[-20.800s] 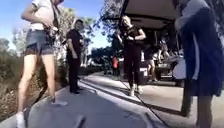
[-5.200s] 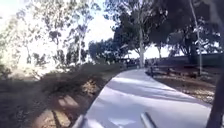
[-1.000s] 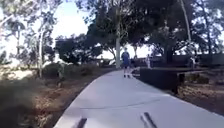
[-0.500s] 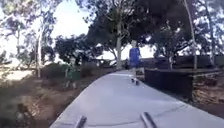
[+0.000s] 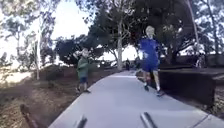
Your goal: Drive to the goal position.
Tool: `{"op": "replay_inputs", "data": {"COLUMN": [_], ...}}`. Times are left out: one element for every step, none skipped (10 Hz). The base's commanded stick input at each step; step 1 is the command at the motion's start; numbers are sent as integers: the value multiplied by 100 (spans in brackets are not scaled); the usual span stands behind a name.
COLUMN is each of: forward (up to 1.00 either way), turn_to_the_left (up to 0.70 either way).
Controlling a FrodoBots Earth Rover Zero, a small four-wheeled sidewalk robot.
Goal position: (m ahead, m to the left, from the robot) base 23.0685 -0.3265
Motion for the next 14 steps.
{"op": "replay_inputs", "data": {"forward": [98, 98, 98, 98, 98, 98, 98, 32, 0, 0, 0, 0, 0, 33], "turn_to_the_left": [-27, -4, 0, 0, 0, 0, 0, 0, 0, 0, 0, 0, 0, 0]}}
